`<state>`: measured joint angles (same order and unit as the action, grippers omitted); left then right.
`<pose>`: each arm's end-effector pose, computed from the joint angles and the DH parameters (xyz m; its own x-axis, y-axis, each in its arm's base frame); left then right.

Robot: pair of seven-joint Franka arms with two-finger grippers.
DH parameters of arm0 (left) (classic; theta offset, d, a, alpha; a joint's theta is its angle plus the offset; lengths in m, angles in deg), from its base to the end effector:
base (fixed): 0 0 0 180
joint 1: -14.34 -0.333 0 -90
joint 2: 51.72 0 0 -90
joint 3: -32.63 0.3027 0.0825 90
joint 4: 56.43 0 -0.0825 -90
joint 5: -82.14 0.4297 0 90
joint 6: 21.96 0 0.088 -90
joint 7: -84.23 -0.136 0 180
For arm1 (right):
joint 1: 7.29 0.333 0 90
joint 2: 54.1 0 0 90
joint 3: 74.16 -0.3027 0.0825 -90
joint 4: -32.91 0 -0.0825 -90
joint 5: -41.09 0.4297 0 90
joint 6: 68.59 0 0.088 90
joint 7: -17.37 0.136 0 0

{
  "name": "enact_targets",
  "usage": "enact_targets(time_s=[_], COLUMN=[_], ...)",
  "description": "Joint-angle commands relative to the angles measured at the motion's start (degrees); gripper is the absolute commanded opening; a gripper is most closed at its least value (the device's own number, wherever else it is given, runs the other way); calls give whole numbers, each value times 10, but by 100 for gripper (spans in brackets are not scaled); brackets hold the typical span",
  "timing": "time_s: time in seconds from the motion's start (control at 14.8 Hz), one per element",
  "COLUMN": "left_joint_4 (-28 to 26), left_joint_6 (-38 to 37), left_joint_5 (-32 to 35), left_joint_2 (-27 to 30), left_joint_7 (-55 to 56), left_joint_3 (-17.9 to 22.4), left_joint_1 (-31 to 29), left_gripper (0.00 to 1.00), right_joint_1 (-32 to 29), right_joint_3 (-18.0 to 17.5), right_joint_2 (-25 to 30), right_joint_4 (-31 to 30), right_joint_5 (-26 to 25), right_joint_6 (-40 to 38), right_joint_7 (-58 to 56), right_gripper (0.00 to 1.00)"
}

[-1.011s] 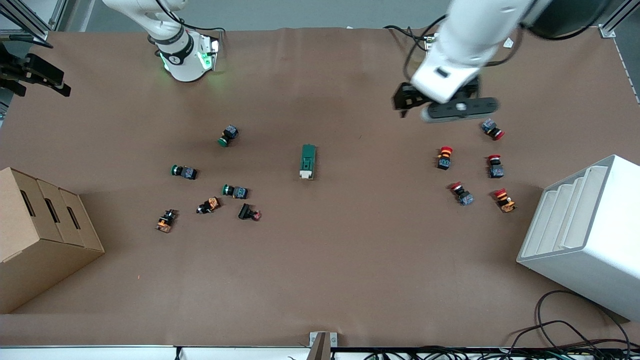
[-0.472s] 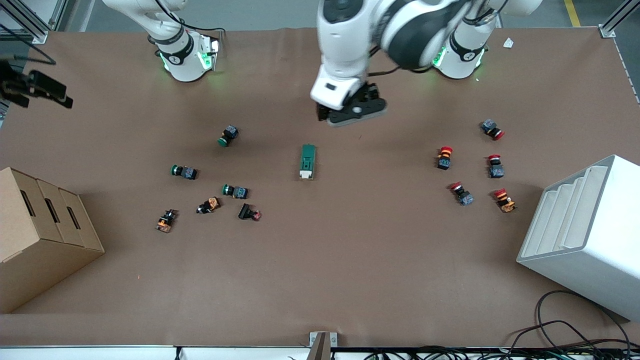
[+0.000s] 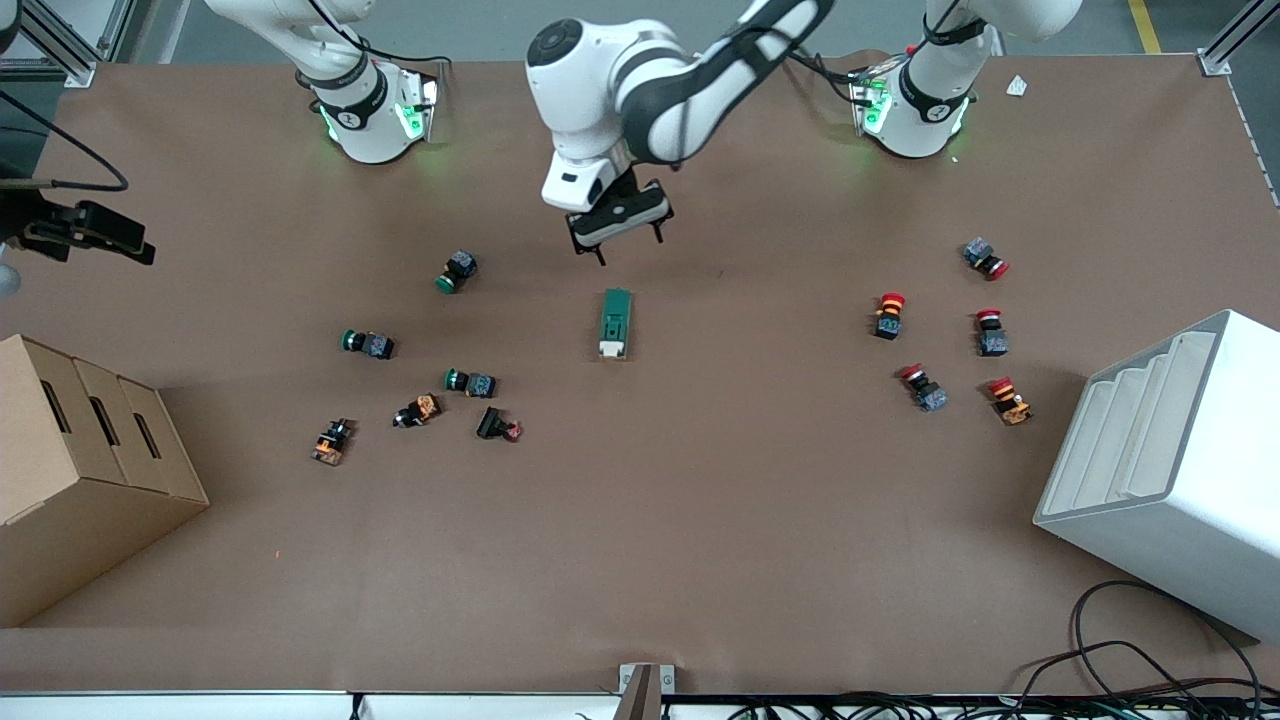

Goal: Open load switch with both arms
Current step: 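Move the left gripper over the green load switch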

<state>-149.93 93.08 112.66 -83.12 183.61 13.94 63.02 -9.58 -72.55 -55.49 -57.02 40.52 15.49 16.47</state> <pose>0.3243 -0.6212 0.2414 0.9088 0.2943 0.2956 0.3387 -0.9343 -0.1113 0.5900 -0.0415 0.5602 0.9906 -0.0529 -0.1262 -0.0522 -0.9986 0.0086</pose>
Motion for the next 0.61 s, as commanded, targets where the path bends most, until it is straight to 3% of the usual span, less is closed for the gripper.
enact_targets(time_s=[0.0, 0.2, 0.54], left_joint_4=[8, -10, -92], left_joint_6=[15, 16, 23], left_joint_5=[93, 200, 390], left_joint_2=[-46, -81, -87], left_joint_7=[81, 182, 365], left_joint_3=[1, 1, 1], left_joint_1=[34, 67, 93], left_gripper=[100, 100, 99], right_joint_1=[-5, 10, 107], right_joint_3=[-6, -10, -12], right_joint_2=[-46, -57, -104], right_joint_4=[7, 3, 1], right_joint_5=[-24, -15, 42], right_joint_6=[6, 20, 38], right_joint_7=[-7, 38, 324], right_gripper=[100, 100, 100])
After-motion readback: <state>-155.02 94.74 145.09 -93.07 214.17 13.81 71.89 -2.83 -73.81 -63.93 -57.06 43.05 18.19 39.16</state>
